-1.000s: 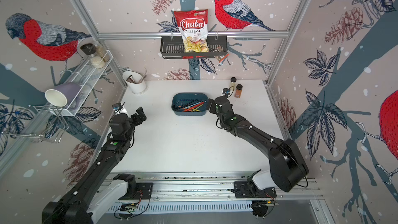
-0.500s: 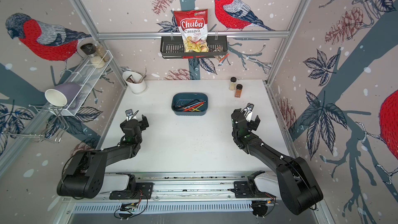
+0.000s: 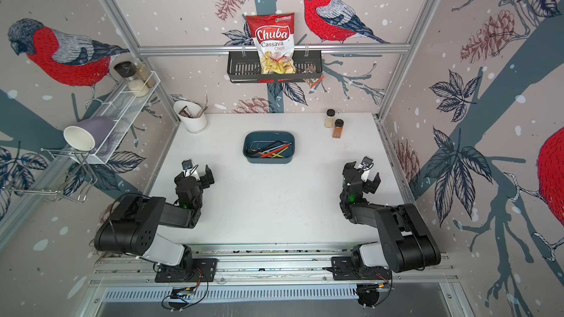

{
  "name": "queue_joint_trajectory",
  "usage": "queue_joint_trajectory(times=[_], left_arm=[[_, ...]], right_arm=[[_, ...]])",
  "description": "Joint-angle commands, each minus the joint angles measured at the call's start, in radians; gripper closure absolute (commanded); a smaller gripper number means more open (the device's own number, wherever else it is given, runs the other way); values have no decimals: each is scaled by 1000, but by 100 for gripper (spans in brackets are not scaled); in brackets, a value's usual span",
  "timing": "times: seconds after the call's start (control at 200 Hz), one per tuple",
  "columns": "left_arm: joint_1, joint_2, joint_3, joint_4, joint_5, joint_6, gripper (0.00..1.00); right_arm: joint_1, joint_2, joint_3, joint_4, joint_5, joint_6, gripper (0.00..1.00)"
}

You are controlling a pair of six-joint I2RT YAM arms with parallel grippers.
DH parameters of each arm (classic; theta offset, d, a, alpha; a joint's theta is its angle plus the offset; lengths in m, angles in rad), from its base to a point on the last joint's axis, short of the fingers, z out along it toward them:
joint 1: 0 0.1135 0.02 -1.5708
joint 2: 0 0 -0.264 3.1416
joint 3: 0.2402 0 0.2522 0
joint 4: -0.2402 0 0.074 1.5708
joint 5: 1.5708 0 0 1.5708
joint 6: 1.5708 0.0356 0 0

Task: Put the hex key on the desktop into the storage box
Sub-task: Reset both arms

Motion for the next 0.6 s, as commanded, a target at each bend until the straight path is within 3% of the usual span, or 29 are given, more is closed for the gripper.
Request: queue_joint_trajectory(times=[0.0,0.07,0.165,0.23,0.275,0.36,0.455,0.595], left_arm=[[1,-11,21,26,43,15,3],[6,4,17,64,45,17,3],[9,0,19,52,52,14,3],[9,-10,24,24,57,10,3],[11,-4,21,43,56,13,3],[12,-6,22,38,61,14,3],[15,-8,24,29,70,11,3],[26,-9,29,16,94,7,3]], right_arm=[[-15,41,-18,228,-105,-114,0],[-49,99,-71,409,-183,-129,0],[-87,38,-58,270,-249,-60,0],[-166,72,-133,425,-361,-7,0],[-193,119,-153,529,-363,10,0],[-171,82,-64,279,-356,7,0],[-172,116,-104,421,-360,-14,0],[-176,86,-76,320,-366,0,0]])
